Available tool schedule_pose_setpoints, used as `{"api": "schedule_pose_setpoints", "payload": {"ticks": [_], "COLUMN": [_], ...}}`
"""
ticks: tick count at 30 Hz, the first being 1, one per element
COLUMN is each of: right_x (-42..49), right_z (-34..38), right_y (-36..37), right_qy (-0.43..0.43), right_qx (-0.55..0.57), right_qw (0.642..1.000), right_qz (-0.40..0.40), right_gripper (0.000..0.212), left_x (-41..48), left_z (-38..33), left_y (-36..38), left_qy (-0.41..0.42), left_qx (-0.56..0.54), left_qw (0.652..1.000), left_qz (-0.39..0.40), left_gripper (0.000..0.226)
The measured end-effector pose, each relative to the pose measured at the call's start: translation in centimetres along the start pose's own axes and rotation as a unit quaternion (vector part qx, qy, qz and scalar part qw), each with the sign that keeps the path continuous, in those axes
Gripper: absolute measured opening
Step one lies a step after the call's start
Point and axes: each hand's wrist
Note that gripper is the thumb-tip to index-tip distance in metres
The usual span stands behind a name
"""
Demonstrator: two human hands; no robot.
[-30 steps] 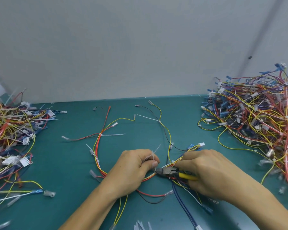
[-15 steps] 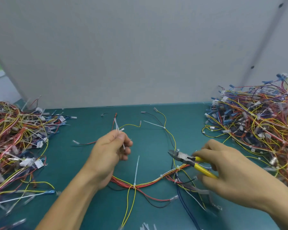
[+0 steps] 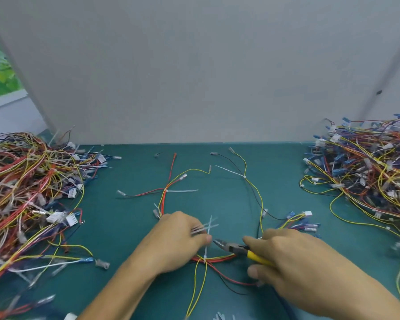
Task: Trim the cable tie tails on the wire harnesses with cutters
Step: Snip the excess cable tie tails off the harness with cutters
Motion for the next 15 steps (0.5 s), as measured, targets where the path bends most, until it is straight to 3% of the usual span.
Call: {"api": "schedule_pose_setpoints", "payload": {"ticks": [4, 10, 15], "right_x": [-0.09, -0.28, -0.15], "right_z": [-0.56, -0.45, -0.33], "right_y": [0.96, 1.16, 1.11], "right_qy": [0.018, -0.001, -0.004], "right_qx": [-0.015, -0.094, -0.079], "right_qw": [0.999, 0.994, 0.997], "right_qz": [-0.023, -0.047, -0.02], "right_gripper": [0.029, 0.029, 0.028], "left_x": [0.34, 0.31, 0.37], "left_z": [-0.3, -0.57, -0.31], "left_y": [0.11, 0.45, 0.55], "left_qy": [0.037, 0.055, 0.057], "left_qx": [-0.031, -0.202, -0.211], "left_qw": [0.999, 0.978, 0.976], "left_qz": [0.024, 0.014, 0.019], "left_gripper": [0.015, 0.015, 0.013]}}
Point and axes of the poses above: each hand's wrist, its own x-axis towards the middle knuckle, its own y-axis out of the palm, z = x × y, and after that the axes turned 13 degrees about x, right-handed
